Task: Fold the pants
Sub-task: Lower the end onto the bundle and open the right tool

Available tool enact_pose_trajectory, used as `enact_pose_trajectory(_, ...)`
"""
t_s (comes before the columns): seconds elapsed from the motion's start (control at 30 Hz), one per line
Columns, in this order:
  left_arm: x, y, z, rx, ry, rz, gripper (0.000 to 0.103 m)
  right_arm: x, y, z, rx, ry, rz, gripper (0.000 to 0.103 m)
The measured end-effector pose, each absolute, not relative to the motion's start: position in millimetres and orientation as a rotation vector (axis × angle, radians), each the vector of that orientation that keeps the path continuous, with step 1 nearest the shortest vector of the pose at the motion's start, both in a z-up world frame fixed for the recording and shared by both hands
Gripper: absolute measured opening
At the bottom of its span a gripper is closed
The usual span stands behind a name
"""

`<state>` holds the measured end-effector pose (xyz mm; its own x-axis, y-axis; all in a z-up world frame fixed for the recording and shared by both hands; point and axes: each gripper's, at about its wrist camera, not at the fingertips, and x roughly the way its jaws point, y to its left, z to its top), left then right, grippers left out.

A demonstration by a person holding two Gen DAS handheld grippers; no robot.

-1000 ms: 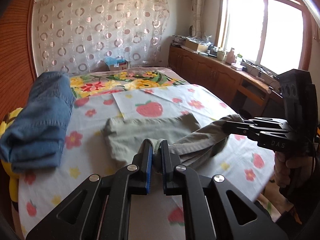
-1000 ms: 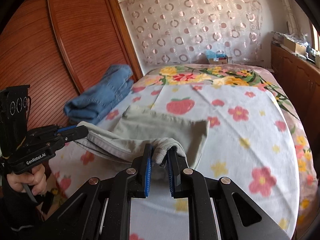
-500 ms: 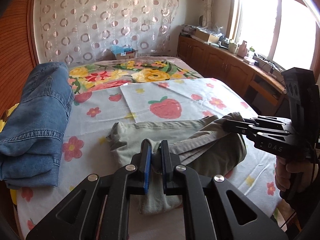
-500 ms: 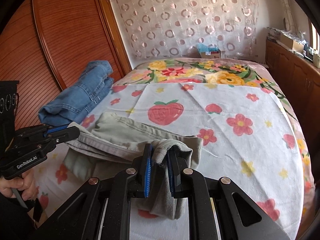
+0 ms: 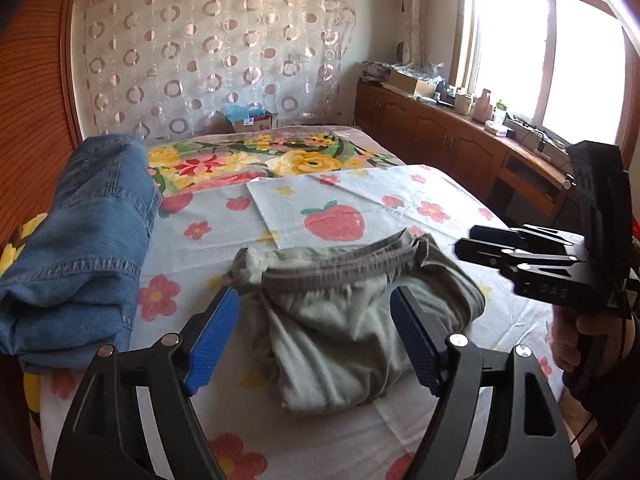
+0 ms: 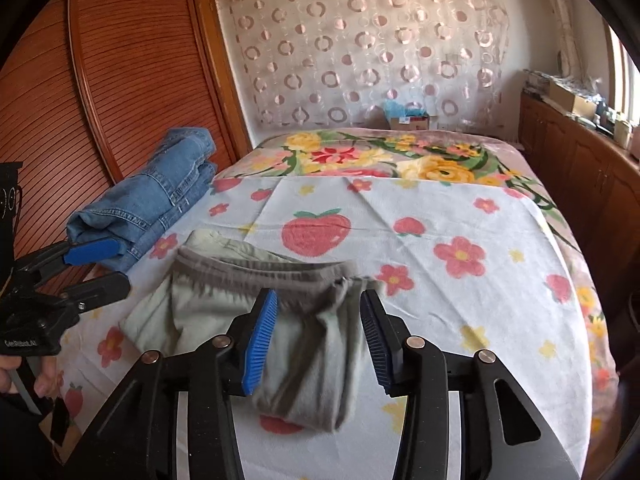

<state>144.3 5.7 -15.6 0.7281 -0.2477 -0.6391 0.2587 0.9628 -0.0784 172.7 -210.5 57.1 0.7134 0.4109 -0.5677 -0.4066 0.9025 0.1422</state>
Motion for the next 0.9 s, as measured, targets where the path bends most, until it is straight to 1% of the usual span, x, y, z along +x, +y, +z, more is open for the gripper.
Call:
enact_pose_trajectory(0.27, 138.1, 16.2, -51.3, 0.008, 0.785, -0.248, 0.079, 148.7, -225.4, 33.7, -0.044, 0.697, 0.472, 0.046)
enact_pose_trajectory(0.5, 143.6, 17.8, -76.7, 0.023, 0.851, -0.225, 0.079, 151.6, -226.9, 23.5, -0.035, 0.757, 0.504, 0.045)
enact_pose_trajectory(0.53, 144.1, 17.6, -78.4, 0.026, 0.855, -0.224, 0.079, 152.5, -226.5, 23.2, -0.037, 0.764, 0.509, 0.044)
enact_pose_trajectory(0.57, 144.3, 17.3, -80.2, 0.03, 0.858, -0.224, 0.079, 153.1, -226.4, 23.5, -0.035, 0.768, 0.515, 0.039)
enact_pose_trajectory(0.67, 146.1, 18.5, -84.4, 0.029, 0.873, -0.225, 0.079, 155.4, -226.7, 23.7, -0.032, 0.78, 0.532, 0.033)
enact_pose_trajectory(0.77, 146.1, 21.0, -84.5, 0.009, 0.875, -0.226, 0.079, 154.2, -227.7, 23.8, -0.042, 0.79, 0.545, 0.02)
enact_pose_trajectory(0.8, 145.2, 21.4, -84.5, 0.008, 0.875, -0.226, 0.079, 153.7, -229.0, 24.5, -0.048, 0.788, 0.546, 0.014)
enact_pose_trajectory(0.9, 144.7, 20.9, -84.7, 0.011, 0.875, -0.225, 0.079, 153.9, -232.9, 29.7, -0.052, 0.77, 0.542, 0.006)
